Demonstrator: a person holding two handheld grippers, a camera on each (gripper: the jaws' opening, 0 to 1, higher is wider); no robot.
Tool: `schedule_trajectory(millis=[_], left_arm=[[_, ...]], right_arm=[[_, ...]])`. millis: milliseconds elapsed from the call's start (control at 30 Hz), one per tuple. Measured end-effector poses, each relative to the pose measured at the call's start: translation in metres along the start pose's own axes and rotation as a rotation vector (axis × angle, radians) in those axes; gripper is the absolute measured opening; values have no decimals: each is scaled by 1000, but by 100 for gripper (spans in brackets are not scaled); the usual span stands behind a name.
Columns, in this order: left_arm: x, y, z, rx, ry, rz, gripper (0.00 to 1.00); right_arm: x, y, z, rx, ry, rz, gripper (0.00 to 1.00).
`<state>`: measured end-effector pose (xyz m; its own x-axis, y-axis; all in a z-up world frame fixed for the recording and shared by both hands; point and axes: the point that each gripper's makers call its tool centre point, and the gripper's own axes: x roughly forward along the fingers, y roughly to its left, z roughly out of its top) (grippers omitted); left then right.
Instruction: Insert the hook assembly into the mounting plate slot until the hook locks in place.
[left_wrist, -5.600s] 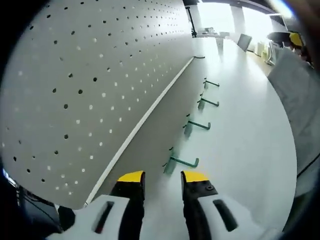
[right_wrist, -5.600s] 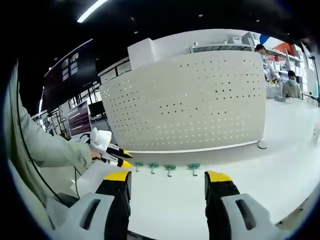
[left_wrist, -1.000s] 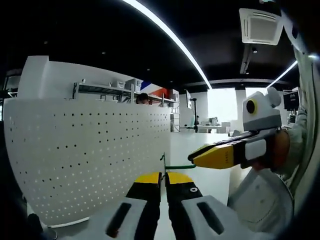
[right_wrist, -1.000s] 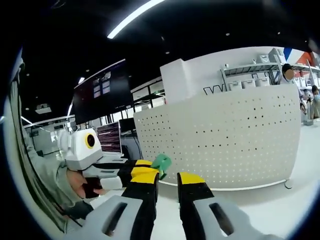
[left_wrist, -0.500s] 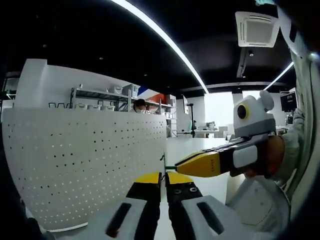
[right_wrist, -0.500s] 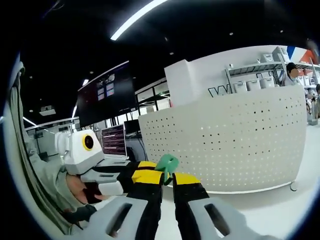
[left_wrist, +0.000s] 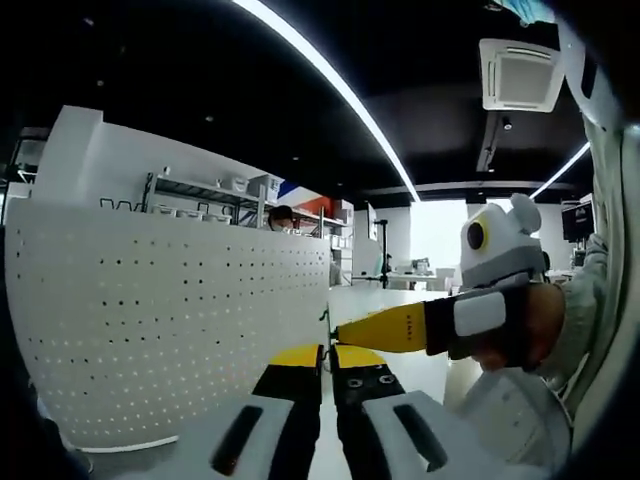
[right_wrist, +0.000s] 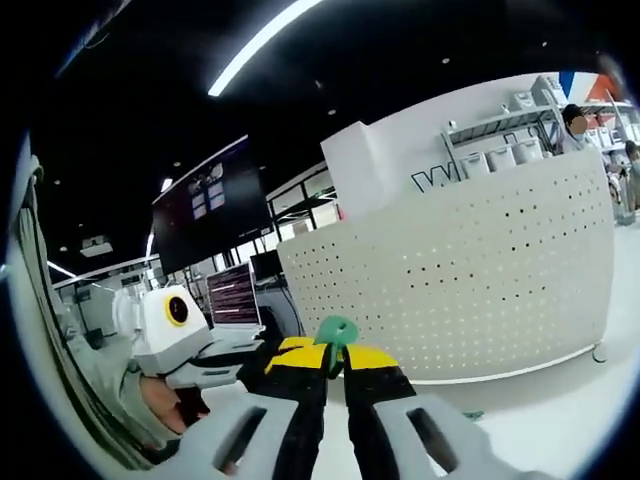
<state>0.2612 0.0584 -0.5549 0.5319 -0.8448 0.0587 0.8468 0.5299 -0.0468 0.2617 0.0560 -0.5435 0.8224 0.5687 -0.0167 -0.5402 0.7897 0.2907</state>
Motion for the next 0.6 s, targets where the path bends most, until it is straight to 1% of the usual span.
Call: schedule_trajectory(millis=[33,100,200,300,433,600], left_arm=[[0,0,0,9,-6,16,3],[0,2,1,0,-13,26,3],[-1,2,2,9,-16,34,3],[-1,2,0,27,-8,41,3],[-1,2,-1,32,-3,43,4],[-1,2,-2,40,3,43,4]], right_arm=[[0,0,0,4,1,-1,3],[1,1,1,8,-5,-1,3],[1,3,1,12,-6,4,2],[2,4,0,-10,0,0,2],[2,7,-1,-55,10,-2,1],[2,7,-3,-85,11,-8,1]])
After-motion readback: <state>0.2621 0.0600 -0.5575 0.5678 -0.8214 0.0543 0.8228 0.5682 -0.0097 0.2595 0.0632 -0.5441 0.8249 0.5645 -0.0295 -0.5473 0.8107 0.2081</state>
